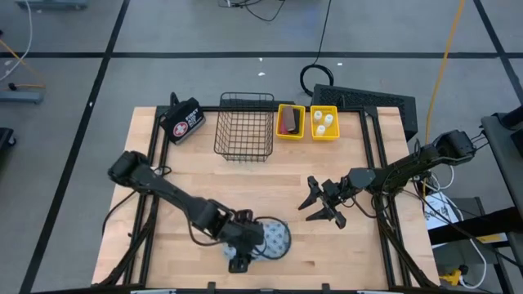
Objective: Pick & Place Medicine items
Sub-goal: Put the blue patient gown into the wire basket
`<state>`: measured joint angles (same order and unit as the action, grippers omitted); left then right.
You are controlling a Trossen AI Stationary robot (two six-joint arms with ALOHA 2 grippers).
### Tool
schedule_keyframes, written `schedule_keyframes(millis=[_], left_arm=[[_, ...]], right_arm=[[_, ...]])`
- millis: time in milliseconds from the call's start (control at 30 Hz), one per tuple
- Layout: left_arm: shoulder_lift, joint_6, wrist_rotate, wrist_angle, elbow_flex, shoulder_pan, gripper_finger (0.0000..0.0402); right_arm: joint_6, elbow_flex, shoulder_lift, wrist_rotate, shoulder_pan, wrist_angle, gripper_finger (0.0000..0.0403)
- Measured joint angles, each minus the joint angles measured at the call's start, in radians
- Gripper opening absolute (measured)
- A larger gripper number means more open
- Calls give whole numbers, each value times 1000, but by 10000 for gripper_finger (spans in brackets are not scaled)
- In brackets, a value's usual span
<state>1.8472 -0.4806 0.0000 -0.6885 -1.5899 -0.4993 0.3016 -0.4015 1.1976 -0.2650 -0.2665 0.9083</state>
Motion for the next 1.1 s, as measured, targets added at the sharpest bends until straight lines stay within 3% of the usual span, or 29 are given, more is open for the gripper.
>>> schedule_keyframes(millis=[267, 400, 567, 767, 1000, 1100], left_arm=[[65, -60, -8, 41, -8, -3, 367], [66, -125, -8, 141, -8, 2, 378], [57, -70, 25, 205, -8, 17, 374], [65, -80, 13, 30, -7, 19, 370], [69, -34, -150, -47, -7, 5, 370], [99, -24, -173, -68, -7, 4, 370]], right_arm=[[7, 0, 0, 0, 0, -5, 178], [7, 0, 0, 0, -2, -7, 174], [5, 0, 0, 0, -2, -9, 173], [1, 0, 0, 0, -2, -27, 175], [-7, 0, 0, 1, -2, -30, 173], [-8, 0, 0, 2, -2, -30, 175]])
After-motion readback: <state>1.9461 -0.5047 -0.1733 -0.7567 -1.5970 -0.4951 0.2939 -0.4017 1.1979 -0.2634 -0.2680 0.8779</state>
